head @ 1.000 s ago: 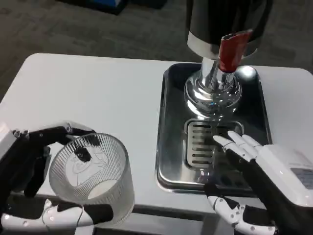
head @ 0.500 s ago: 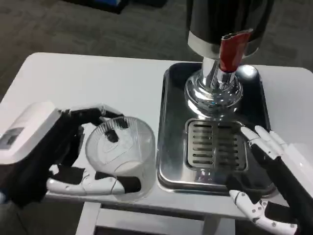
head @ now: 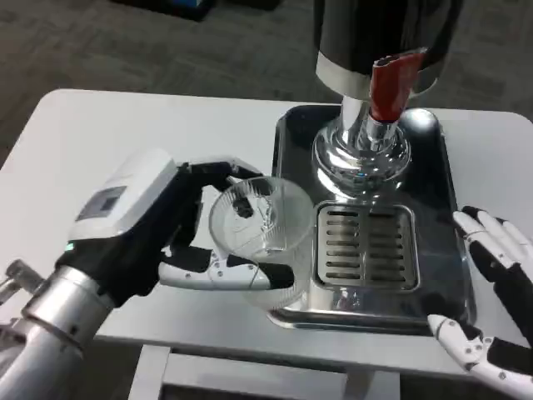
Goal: Grasp the cup under the faucet to collect the drink, then remove the cup.
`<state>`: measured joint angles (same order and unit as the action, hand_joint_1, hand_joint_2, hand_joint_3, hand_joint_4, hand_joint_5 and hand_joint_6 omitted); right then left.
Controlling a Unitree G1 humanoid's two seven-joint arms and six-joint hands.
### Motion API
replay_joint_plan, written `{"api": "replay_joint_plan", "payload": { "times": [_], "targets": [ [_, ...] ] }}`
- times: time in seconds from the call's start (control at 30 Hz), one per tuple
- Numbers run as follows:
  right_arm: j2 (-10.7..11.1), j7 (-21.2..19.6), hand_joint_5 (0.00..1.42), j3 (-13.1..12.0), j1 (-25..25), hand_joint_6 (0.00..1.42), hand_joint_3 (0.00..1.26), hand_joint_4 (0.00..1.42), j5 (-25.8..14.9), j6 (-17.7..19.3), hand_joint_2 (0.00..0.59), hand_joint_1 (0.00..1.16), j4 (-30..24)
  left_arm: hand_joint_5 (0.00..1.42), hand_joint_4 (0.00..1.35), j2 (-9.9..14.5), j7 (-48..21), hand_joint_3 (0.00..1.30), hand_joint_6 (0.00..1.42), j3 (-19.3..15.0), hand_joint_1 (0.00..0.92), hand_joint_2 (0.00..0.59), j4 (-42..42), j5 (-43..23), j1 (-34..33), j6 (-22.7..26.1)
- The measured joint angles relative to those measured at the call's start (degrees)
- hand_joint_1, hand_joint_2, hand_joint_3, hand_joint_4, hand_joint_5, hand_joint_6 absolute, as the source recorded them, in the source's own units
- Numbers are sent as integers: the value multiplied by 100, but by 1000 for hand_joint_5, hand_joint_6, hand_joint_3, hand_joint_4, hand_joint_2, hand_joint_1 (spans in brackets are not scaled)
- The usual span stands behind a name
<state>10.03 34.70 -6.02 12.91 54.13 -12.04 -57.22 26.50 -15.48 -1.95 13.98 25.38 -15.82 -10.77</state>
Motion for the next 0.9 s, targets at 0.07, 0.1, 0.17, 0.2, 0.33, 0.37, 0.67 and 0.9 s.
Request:
{"api": "replay_joint_plan", "payload": {
  "times": [0.07,0.1,0.17,0.2,0.33,0.37,0.67,0.9],
  "targets": [
    [1,-123,0,-52,13,73,55,0,-35,4,476,368,32,1307,1098,-44,54,900,1424,110,557,0,-117,17,-107,1],
    [1,-194,0,-71,22,74,56,0,-43,5,476,367,64,1307,1098,-66,75,900,1424,168,557,0,-182,34,-172,3],
    [1,-310,0,-86,51,75,59,0,-46,5,475,366,144,1306,1098,-101,128,900,1424,309,557,0,-292,140,-294,4],
    [0,-388,0,-89,75,76,60,0,-48,6,474,366,183,1306,1098,-148,168,900,1424,358,557,0,-350,196,-328,4],
    [7,-580,0,-143,162,78,63,0,-76,13,474,364,282,1306,1098,-276,250,900,1424,622,557,0,-669,273,-570,-1],
    [9,-604,0,-172,188,78,63,0,-83,13,474,364,290,1306,1098,-288,294,900,1424,682,557,0,-743,301,-665,-7],
    [40,-742,0,-408,279,80,71,0,-428,7,471,361,290,1306,1098,-464,713,900,1424,1061,557,0,-1541,660,-1454,-143],
    [140,-800,0,-595,363,90,74,0,-610,3,473,359,281,1283,1076,-559,987,900,1424,1262,548,3,-1986,701,-1829,-252]
  ]
}}
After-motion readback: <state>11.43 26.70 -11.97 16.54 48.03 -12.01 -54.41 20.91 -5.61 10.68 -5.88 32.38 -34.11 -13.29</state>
